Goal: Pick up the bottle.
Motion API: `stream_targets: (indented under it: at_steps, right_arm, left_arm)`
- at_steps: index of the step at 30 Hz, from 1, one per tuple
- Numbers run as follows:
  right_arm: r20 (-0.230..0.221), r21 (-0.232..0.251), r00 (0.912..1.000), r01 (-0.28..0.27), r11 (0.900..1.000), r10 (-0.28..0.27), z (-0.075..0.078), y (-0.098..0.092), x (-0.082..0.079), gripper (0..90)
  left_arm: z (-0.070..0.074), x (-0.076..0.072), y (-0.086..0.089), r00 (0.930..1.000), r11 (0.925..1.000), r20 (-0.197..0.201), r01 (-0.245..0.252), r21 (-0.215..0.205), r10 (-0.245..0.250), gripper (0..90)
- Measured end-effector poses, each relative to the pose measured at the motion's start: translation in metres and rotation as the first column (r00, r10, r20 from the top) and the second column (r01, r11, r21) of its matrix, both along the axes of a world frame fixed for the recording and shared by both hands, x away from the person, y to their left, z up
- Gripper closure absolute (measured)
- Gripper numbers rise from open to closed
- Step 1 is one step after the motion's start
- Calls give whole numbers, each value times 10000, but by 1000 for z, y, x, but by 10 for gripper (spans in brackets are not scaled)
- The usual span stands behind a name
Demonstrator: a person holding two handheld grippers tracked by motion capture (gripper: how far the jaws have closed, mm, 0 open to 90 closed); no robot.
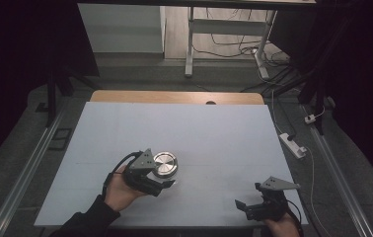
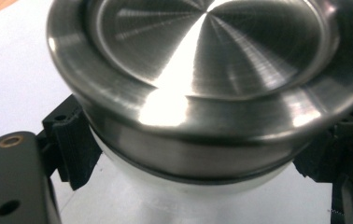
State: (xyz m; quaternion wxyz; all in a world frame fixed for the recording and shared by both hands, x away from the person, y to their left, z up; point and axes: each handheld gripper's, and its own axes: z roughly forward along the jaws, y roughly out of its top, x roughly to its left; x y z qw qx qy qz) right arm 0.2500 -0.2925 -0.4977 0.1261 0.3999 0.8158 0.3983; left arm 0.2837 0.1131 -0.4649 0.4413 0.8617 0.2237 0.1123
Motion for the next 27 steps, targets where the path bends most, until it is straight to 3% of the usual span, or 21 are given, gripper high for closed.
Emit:
stream_targets:
  at_steps: [12,27]
  right_arm:
    - [5,14,10000,-12,10000,12,0,0,0,0]
    - [9,119,9999,111,9999,-111,0,-2,0,0]
  left_arm:
    - [14,10,-18,9992,9992,86,396,78,-397,156]
    - [17,16,-32,9977,9978,-80,667,57,-666,156]
